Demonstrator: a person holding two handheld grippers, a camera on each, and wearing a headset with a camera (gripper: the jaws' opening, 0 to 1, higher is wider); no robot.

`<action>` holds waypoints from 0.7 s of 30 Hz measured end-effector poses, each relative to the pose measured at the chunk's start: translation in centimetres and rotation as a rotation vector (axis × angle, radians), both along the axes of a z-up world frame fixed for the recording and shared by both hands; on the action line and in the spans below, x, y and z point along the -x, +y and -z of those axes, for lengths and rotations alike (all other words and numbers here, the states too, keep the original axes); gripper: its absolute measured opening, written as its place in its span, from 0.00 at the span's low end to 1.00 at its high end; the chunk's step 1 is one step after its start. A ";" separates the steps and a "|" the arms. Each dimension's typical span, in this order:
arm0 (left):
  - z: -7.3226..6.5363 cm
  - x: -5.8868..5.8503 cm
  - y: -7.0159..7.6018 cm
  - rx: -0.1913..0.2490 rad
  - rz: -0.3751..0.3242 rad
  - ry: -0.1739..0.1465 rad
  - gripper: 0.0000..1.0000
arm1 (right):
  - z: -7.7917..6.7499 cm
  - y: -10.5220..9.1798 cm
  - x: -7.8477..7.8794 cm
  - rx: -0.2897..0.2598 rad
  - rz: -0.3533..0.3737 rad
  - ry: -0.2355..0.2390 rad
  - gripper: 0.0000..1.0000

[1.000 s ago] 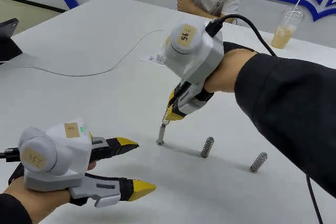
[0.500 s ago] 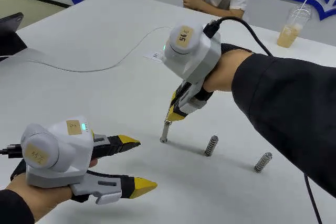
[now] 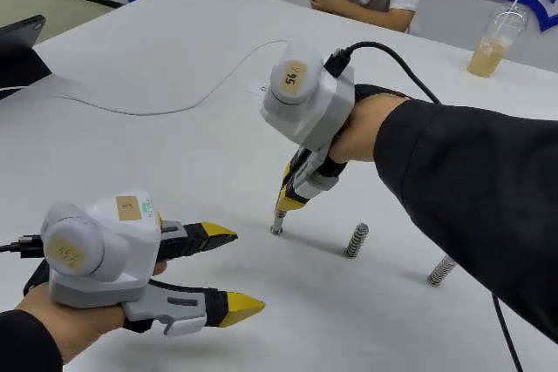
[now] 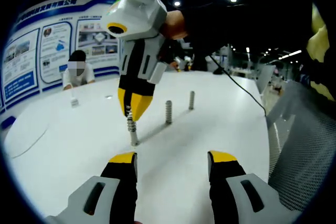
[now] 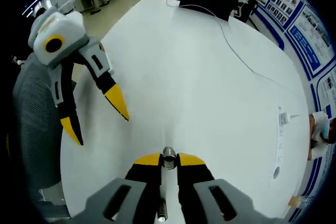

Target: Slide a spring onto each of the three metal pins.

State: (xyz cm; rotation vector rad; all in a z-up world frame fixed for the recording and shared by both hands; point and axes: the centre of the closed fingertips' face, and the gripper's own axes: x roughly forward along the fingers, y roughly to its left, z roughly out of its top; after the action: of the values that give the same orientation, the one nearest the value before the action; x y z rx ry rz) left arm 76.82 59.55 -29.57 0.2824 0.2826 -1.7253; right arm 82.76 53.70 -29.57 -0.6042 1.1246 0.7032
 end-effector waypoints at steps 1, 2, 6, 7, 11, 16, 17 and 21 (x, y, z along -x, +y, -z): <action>0.0 0.0 0.0 -0.001 -0.001 0.000 0.55 | 0.2 0.0 0.0 -0.002 0.002 0.003 0.12; 0.0 0.0 0.0 -0.001 -0.001 0.000 0.55 | 0.4 0.1 0.0 -0.005 0.004 0.008 0.12; 0.1 -0.1 0.1 -0.002 -0.004 0.001 0.55 | 1.3 0.1 0.0 -0.008 0.004 0.020 0.12; 0.1 -0.1 0.1 -0.003 -0.005 0.001 0.55 | 1.4 0.1 0.0 -0.008 0.003 0.022 0.12; 0.1 -0.1 0.2 -0.005 -0.004 0.002 0.55 | 1.9 0.2 0.1 -0.009 0.005 0.029 0.12; 0.2 -0.1 0.1 -0.007 -0.003 0.002 0.55 | 2.4 0.2 0.2 -0.003 0.004 0.034 0.12; 0.2 -0.1 0.1 -0.008 -0.003 0.002 0.55 | 2.5 0.2 0.2 -0.005 0.006 0.035 0.12; 0.1 -0.2 0.1 -0.008 -0.005 0.004 0.55 | 2.9 0.1 0.3 -0.006 0.012 0.037 0.12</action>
State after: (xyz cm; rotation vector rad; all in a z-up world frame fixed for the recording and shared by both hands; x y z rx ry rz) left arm 76.98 59.69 -29.71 0.2838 0.2927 -1.7206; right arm 82.42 53.85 -32.51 -0.5805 1.1593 0.7101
